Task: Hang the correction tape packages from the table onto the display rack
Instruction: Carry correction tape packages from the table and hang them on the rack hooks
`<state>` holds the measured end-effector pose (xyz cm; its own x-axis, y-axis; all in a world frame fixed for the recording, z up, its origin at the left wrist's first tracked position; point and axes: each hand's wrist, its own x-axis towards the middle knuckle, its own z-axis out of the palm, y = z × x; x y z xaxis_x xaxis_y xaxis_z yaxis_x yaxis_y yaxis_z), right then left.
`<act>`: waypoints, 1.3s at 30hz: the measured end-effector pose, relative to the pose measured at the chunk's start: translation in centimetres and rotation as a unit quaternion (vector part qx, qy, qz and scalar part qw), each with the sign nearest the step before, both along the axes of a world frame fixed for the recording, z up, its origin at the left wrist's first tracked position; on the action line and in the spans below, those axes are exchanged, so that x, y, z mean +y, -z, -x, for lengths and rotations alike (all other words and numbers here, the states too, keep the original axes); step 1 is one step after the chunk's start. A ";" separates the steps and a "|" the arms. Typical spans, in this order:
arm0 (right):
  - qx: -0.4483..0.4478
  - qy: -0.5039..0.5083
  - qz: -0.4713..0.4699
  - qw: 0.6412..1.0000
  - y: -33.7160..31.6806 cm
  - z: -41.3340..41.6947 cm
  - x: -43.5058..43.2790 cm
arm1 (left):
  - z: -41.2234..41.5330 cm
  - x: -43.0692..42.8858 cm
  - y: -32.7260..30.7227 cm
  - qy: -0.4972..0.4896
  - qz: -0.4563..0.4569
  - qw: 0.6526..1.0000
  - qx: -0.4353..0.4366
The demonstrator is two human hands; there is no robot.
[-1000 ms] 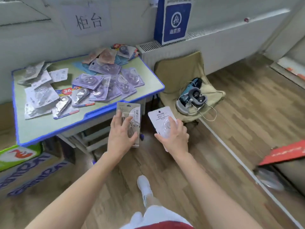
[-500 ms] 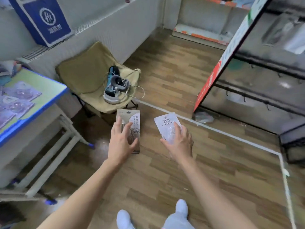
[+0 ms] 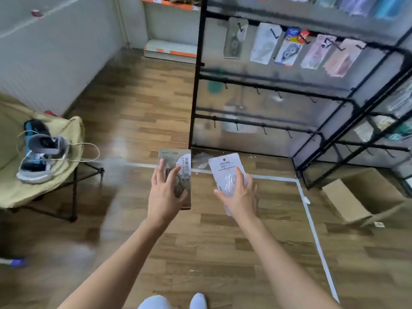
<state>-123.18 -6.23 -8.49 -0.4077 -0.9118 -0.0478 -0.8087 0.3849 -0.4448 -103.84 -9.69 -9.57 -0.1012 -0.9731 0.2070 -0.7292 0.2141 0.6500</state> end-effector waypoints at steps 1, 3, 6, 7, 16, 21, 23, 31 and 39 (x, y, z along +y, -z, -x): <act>-0.002 0.012 0.007 1.000 -0.2 1.7 -0.4 | 1.8 -0.9 -0.2 0.013 0.006 1.000 0.002; -0.006 0.033 0.023 0.999 -0.7 4.8 -1.4 | 4.9 -2.7 -0.6 0.034 0.014 0.999 0.006; 0.000 0.049 0.042 0.998 -1.4 8.6 -3.3 | 8.9 -5.6 -1.0 0.065 0.034 0.997 0.004; 0.004 0.056 0.049 0.997 -1.7 9.8 -4.1 | 10.3 -6.8 -1.1 0.074 0.041 0.996 0.005; 0.049 0.079 0.078 0.993 -4.8 19.8 -17.0 | 20.3 -21.5 -3.6 0.089 0.087 0.992 0.028; 0.057 0.080 0.096 0.990 -6.9 23.6 -24.1 | 24.0 -29.3 -6.2 0.095 0.113 0.988 0.040; 0.053 0.079 0.106 0.990 -7.2 25.0 -26.2 | 25.2 -31.8 -7.1 0.092 0.124 0.987 0.040; 0.048 0.054 0.129 0.989 -6.9 29.2 -34.5 | 28.2 -41.1 -10.0 0.060 0.144 0.988 0.014; 0.044 0.008 0.171 0.984 -7.1 33.3 -41.1 | 31.1 -46.6 -10.4 0.020 0.134 0.991 0.005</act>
<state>-156.52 -47.36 -1.34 -0.4108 -0.8620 0.2970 -0.8447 0.2372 -0.4799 -134.90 -56.27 0.84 -0.1347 -0.8785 0.4584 -0.7103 0.4082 0.5735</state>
